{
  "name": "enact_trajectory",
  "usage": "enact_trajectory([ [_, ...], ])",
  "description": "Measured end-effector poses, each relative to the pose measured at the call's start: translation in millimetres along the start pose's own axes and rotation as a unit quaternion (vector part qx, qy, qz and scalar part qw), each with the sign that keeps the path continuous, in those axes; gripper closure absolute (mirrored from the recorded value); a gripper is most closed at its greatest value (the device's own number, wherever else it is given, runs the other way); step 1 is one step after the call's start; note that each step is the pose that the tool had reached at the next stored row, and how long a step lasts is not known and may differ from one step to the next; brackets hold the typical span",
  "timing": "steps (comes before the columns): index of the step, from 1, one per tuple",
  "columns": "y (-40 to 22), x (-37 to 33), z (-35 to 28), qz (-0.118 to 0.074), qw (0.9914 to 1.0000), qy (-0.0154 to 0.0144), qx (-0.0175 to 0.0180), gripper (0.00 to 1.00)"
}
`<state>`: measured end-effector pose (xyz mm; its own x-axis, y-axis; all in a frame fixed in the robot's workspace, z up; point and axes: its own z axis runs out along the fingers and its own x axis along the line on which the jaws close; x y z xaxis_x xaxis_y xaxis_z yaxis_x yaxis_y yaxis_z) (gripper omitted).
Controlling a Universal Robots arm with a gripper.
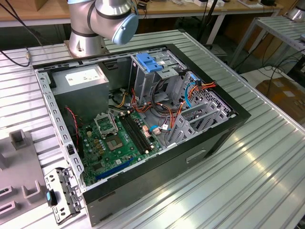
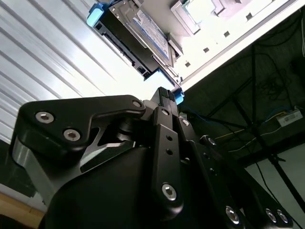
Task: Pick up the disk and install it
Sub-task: 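Pick up the disk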
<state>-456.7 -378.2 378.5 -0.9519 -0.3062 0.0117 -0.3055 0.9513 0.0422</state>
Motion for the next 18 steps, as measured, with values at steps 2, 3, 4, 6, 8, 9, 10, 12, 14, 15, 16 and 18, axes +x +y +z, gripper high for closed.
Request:
enact_trajectory([
  [2, 0.0, 0.0, 0.0, -0.01, 0.99995, 0.0004, 0.0001, 0.89],
  [3, 0.0, 0.0, 0.0, -0.016, 0.99987, 0.0006, 0.0002, 0.89],
  [4, 0.0, 0.0, 0.0, -0.021, 0.99977, 0.0009, 0.0003, 0.89],
  [6, 0.0, 0.0, 0.0, -0.03, 0.99956, 0.0012, 0.0003, 0.89],
  [8, 0.0, 0.0, 0.0, -0.04, 0.99919, 0.0017, 0.0005, 0.89],
  [9, 0.0, 0.0, 0.0, -0.045, 0.99897, 0.0019, 0.0005, 0.89],
  [10, 0.0, 0.0, 0.0, -0.049, 0.99882, 0.0021, 0.0006, 0.89],
  [12, 0.0, 0.0, 0.0, -0.056, 0.99843, 0.0023, 0.0007, 0.89],
  [14, 0.0, 0.0, 0.0, -0.063, 0.99799, 0.0027, 0.0007, 0.89],
  [15, 0.0, 0.0, 0.0, -0.068, 0.99765, 0.0029, 0.0008, 0.89],
  [16, 0.0, 0.0, 0.0, -0.073, 0.99736, 0.003, 0.0008, 0.89],
  [18, 0.0, 0.0, 0.0, -0.082, 0.99662, 0.0034, 0.0009, 0.89],
])
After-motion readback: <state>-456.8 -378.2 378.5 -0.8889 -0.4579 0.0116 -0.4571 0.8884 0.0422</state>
